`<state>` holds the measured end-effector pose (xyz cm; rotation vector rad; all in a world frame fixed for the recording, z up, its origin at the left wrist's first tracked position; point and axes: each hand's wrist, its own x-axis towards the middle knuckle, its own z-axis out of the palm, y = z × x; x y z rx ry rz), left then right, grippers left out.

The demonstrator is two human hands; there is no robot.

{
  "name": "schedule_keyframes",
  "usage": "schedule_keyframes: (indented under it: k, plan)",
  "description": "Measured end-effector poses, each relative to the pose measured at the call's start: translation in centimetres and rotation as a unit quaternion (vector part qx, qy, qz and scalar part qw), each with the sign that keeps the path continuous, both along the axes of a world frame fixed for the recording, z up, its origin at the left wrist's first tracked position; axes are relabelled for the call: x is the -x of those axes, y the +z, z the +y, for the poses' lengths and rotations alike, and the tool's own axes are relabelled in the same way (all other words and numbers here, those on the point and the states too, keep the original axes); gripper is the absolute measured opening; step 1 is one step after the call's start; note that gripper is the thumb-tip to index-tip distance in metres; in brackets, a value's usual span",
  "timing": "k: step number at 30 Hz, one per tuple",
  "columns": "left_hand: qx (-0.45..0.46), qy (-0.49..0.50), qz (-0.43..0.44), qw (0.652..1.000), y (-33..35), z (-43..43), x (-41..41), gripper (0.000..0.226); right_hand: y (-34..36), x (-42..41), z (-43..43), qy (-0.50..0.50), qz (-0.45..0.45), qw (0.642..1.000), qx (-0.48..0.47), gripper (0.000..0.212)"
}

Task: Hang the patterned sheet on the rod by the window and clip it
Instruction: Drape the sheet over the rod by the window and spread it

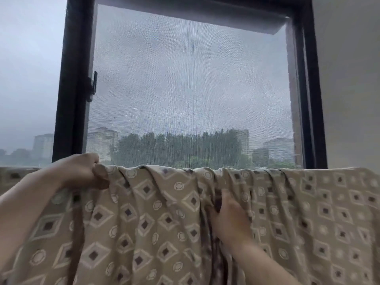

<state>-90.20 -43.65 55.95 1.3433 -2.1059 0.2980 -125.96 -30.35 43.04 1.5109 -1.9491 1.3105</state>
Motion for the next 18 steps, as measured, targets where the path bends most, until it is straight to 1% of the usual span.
schedule_keyframes:
  k: [1, 2, 4, 6, 8, 9, 10, 11, 13, 14, 15, 17, 18]
  plan:
    - [0.001, 0.005, -0.011, 1.0, -0.3, -0.2, -0.2, 0.055, -0.5, 0.0, -0.4, 0.003, 0.004, 1.0, 0.025, 0.028]
    - [0.0, 0.004, -0.022, 1.0, -0.4, -0.2, -0.3, 0.056, -1.1, 0.1, -0.8, 0.015, 0.001, 0.998, 0.055, 0.018]
    - [-0.032, -0.017, -0.024, 0.999, -0.3, 0.7, -0.3, 0.049, -2.8, 0.6, -1.4, 0.055, -0.045, 0.996, 0.048, 0.012]
    - [-0.091, -0.05, 0.002, 0.995, 0.4, 2.1, -0.2, 0.043, -5.1, 1.3, -1.8, 0.075, -0.064, 0.995, 0.028, 0.021]
    - [-0.142, -0.064, 0.046, 0.987, 0.9, 2.9, -0.2, 0.04, -6.8, 2.1, -1.3, 0.084, -0.076, 0.994, 0.005, 0.024]
    - [-0.148, -0.067, 0.06, 0.985, 1.0, 3.0, -0.1, 0.043, -7.1, 2.6, -1.0, 0.083, -0.074, 0.994, -0.015, 0.025]
    - [-0.134, -0.065, 0.06, 0.987, 1.0, 2.9, -0.2, 0.046, -7.0, 3.0, -0.6, 0.08, -0.058, 0.995, -0.033, 0.025]
    - [-0.106, -0.059, 0.041, 0.992, 0.9, 2.7, -0.4, 0.047, -6.5, 3.4, -0.2, 0.069, -0.042, 0.995, -0.061, 0.028]
    - [-0.041, -0.038, -0.017, 0.998, 0.4, 2.2, -0.7, 0.043, -5.2, 3.7, 0.6, 0.039, 0.007, 0.993, -0.108, 0.046]
    - [-0.016, -0.029, -0.04, 0.999, 0.1, 2.1, -0.8, 0.042, -4.1, 3.5, 1.1, 0.034, 0.029, 0.992, -0.12, 0.051]
    - [0.005, -0.012, -0.057, 0.998, -0.1, 2.0, -0.7, 0.043, -2.6, 3.2, 1.7, 0.038, 0.043, 0.994, -0.096, 0.048]
    - [0.046, 0.038, -0.096, 0.994, -0.5, 2.3, -0.2, 0.041, 0.8, 2.7, 2.4, 0.043, 0.083, 0.994, 0.058, 0.025]
    - [0.066, 0.065, -0.112, 0.989, -0.7, 2.4, 0.2, 0.039, 2.7, 2.5, 2.4, 0.033, 0.122, 0.985, 0.12, 0.025]
